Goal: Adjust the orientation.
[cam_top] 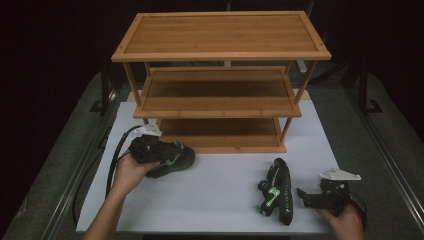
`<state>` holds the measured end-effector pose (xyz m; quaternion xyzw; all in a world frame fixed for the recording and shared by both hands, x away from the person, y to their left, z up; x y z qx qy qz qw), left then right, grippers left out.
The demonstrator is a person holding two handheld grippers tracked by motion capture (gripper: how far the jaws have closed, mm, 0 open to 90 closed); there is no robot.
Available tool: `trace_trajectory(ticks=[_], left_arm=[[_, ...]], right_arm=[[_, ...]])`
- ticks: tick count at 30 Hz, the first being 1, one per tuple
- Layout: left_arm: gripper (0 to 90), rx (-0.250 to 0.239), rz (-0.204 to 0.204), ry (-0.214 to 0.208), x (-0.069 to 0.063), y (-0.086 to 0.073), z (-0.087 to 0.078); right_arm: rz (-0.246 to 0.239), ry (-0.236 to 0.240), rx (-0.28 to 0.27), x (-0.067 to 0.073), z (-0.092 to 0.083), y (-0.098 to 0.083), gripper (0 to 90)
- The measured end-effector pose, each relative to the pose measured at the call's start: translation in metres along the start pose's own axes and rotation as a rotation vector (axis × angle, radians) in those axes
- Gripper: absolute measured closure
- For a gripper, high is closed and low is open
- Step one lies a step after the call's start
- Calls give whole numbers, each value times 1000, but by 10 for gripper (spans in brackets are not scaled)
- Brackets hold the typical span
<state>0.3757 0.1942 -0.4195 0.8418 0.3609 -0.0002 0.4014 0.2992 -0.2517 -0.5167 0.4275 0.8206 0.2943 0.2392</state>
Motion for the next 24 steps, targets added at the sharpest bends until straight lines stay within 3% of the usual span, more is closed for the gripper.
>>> trace_trajectory(ticks=[2,6,7,8,16,21,24], left_arm=[[881,-1,8,-10,-5,0,-1],[880,14,49,-57,-29,-5,-2],[880,23,68,-78,-40,-10,-1],[880,23,68,-78,-40,-10,-1],[879,70,109,-135,-75,-39,2],[879,89,96,-184,-80,-53,9],[877,92,102,-180,-82,-52,13]], right_arm=[[0,0,0,0,0,0,0],[0,0,0,0,0,0,0],[0,0,0,0,0,0,0],[0,0,0,0,0,0,0],[0,0,1,0,0,0,0],[0,0,1,0,0,0,0],[0,-1,1,0,0,0,0]])
Point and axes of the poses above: each handheld gripper's, and its own axes: z roughly forward along the jaws, y roughly out of its top, x roughly to its left, the point moved 8 cm from there along z, roughly forward along the jaws, and after that the axes turned 13 degrees about -z, right-handed, at the moved point
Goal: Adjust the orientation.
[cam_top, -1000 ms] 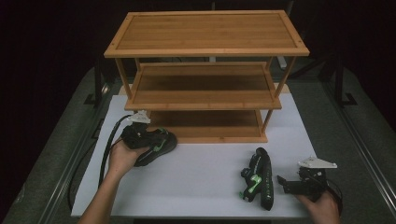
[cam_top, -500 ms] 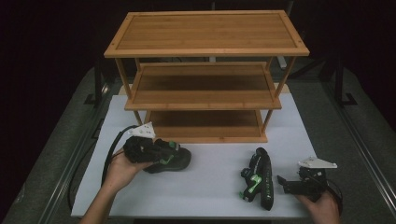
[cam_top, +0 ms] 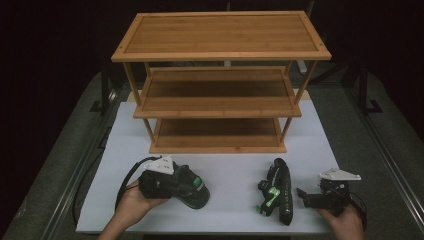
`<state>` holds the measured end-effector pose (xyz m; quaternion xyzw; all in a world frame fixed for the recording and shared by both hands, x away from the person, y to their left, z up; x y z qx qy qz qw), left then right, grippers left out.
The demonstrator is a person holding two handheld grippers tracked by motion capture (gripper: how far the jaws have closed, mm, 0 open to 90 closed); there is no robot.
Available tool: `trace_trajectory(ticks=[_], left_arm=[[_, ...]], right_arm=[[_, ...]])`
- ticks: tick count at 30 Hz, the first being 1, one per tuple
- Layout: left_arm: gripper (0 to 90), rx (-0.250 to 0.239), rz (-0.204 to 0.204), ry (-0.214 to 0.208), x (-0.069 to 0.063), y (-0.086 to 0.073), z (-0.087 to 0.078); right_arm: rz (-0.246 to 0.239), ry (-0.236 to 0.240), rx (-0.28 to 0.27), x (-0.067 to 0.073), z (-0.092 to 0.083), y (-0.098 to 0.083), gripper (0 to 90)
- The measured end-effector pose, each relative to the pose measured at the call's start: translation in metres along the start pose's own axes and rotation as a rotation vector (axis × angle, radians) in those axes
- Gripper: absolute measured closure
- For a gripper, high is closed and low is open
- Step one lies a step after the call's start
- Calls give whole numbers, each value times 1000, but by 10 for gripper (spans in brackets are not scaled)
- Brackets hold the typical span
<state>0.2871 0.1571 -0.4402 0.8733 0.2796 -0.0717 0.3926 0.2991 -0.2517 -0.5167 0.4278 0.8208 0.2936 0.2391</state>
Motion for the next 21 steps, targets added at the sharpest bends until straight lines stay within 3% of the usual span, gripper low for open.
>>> trace_trajectory(ticks=[2,4,9,10,11,12,17,18,19,21], left_arm=[[868,2,-6,-17,0,0,-1],[740,-33,-28,-25,2,2,-9],[639,-106,-44,-21,5,10,-32],[629,-122,-55,28,11,11,-45],[617,-122,-55,28,11,11,-45],[607,-136,-66,58,16,11,-51],[571,-182,-168,182,53,2,-73],[551,-185,-188,191,58,0,-73],[541,-189,-236,180,69,-6,-70],[535,-196,-259,167,73,-8,-67]], right_arm=[[0,0,0,0,0,0,0],[0,0,-1,0,0,0,0],[0,0,-1,0,0,0,0],[0,0,-1,0,0,0,0],[0,0,-1,0,0,0,0],[-1,0,-1,0,0,0,0],[0,0,0,0,0,0,0],[0,0,0,0,0,0,0],[0,0,0,0,0,0,0],[0,0,0,0,0,0,0]])
Point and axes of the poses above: each handheld gripper's, and its own axes: z roughly forward along the jaws, y roughly out of its top, x roughly to its left, the point moved 8 cm from there along z, roughly forward along the jaws, and after that the axes turned 13 degrees about -z, right-handed, at the moved point
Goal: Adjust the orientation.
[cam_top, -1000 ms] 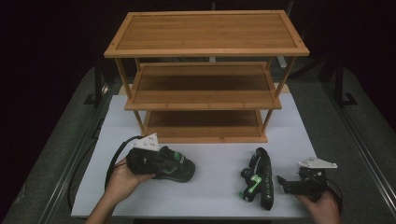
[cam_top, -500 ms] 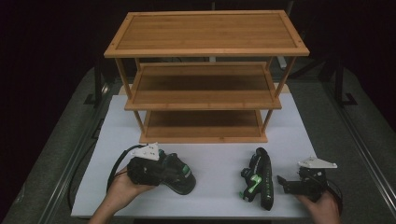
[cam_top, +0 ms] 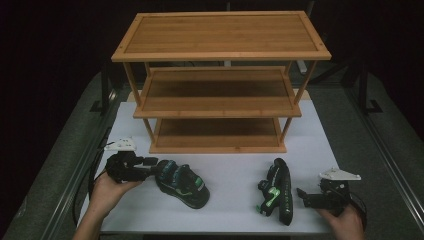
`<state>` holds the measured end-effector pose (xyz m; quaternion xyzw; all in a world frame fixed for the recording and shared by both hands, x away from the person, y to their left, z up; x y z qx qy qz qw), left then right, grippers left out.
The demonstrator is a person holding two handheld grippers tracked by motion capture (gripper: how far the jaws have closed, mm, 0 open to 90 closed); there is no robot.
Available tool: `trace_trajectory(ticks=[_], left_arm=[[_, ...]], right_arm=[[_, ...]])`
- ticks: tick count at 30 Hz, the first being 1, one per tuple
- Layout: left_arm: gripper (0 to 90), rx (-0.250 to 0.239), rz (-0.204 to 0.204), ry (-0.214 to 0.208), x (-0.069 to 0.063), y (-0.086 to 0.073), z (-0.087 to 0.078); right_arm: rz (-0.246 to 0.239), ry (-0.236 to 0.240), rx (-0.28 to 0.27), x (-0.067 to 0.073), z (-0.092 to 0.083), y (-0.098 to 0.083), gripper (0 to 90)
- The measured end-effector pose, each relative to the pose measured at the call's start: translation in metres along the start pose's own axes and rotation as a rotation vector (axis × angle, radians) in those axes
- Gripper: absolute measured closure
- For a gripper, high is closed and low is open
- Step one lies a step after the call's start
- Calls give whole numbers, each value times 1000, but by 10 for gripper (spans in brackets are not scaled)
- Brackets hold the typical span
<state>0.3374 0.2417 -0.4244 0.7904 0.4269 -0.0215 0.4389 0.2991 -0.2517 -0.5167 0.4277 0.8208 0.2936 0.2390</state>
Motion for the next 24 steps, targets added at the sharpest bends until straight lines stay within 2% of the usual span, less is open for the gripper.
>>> trace_trajectory(ticks=[4,6,7,9,12,18,21,24], left_arm=[[515,23,-33,-3,8,-3,14],[511,54,-36,10,10,-6,26],[515,54,-36,10,10,-6,26],[565,87,-35,-2,10,-9,35],[648,86,-37,2,10,-9,37],[691,102,21,26,6,-2,43],[695,107,39,20,4,5,48],[699,103,73,7,1,16,56]], right_arm=[[0,0,0,0,0,0,0],[0,0,0,0,0,0,0],[0,0,0,0,0,0,0],[0,0,0,0,0,0,0],[0,0,0,0,0,0,0],[2,0,1,0,0,0,0],[-1,0,1,0,0,0,0],[0,0,-1,0,0,0,0]])
Point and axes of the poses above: each handheld gripper's, and its own axes: z roughly forward along the jaws, y roughly out of its top, x roughly to its left, the point moved 8 cm from there along z, roughly forward along the jaws, and after that the axes turned 13 degrees about -z, right-handed, at the moved point
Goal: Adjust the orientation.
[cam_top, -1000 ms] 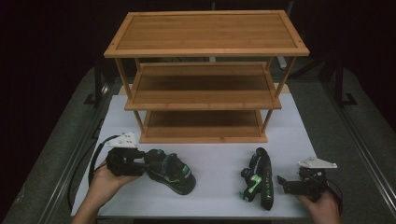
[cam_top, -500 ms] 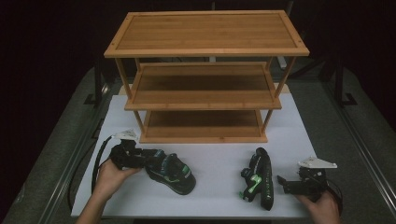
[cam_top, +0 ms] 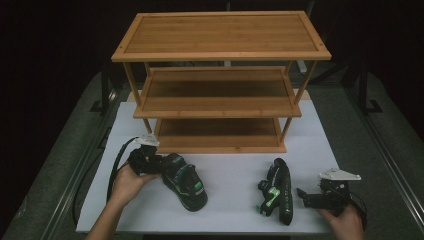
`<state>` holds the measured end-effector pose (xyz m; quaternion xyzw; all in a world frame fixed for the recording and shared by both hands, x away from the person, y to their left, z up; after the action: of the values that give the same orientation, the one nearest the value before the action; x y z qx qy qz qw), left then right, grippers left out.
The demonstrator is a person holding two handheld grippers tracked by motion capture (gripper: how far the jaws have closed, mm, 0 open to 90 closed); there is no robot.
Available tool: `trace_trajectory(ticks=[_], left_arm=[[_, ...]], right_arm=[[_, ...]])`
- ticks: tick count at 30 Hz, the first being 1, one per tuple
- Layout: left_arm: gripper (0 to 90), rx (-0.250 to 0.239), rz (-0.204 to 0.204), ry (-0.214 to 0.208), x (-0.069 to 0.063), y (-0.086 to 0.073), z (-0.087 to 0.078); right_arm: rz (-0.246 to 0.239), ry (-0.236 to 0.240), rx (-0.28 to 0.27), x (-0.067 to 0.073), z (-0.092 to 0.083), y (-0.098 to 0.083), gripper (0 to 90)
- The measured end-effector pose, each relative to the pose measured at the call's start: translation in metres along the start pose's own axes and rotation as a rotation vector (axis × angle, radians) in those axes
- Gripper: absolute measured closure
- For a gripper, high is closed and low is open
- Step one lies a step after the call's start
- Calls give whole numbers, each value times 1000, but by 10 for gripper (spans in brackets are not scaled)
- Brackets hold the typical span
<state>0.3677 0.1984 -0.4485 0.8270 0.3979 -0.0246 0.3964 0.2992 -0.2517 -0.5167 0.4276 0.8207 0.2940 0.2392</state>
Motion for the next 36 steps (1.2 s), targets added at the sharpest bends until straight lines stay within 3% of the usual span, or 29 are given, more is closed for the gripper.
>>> trace_trajectory(ticks=[10,15,23,29,36], left_arm=[[701,9,108,-52,-11,37,27],[716,7,124,-73,-12,40,30],[720,-21,173,-141,-28,49,28],[720,-13,221,-158,-39,59,45],[722,-37,237,-224,-55,71,60]], right_arm=[[0,0,-1,0,0,0,0],[0,0,-2,0,0,0,0],[0,0,0,0,0,0,0],[0,0,-1,0,0,0,0],[0,2,-2,0,0,0,0]])
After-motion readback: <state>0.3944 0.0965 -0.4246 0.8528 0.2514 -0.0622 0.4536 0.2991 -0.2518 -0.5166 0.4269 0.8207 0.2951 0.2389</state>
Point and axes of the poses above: each handheld gripper's, and its own axes: z roughly forward along the jaws, y roughly out of its top, x roughly to its left, the point moved 8 cm from there along z, roughly forward along the jaws, and after that the axes turned 13 degrees about -z, right-handed, at the moved point
